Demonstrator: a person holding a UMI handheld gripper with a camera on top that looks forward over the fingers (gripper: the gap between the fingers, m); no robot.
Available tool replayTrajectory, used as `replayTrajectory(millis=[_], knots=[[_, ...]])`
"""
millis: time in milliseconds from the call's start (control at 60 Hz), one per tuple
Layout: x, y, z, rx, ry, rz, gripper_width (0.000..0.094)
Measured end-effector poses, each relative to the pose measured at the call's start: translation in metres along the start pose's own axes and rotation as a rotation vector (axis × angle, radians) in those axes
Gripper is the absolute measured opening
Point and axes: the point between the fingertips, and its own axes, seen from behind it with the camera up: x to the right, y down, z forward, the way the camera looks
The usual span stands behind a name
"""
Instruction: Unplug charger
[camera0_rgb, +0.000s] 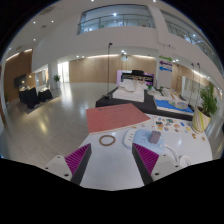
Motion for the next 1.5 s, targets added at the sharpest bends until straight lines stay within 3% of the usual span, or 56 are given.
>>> replayTrajectory(millis=[533, 1367, 1383, 1467, 1500], knots=[[0.154, 0.025, 0.002, -0.015, 0.308, 0.180, 0.0863], [0.201, 0.006, 0.150, 0.099, 0.357, 0.208, 0.0847], [0.201, 0.006, 0.150, 0.101, 0.356, 0.211, 0.0837], [0.196, 0.003, 0.153, 0.110, 0.345, 0.200, 0.0254], [0.198, 0.002, 0.153, 0.123, 0.368, 0.186, 0.0225]])
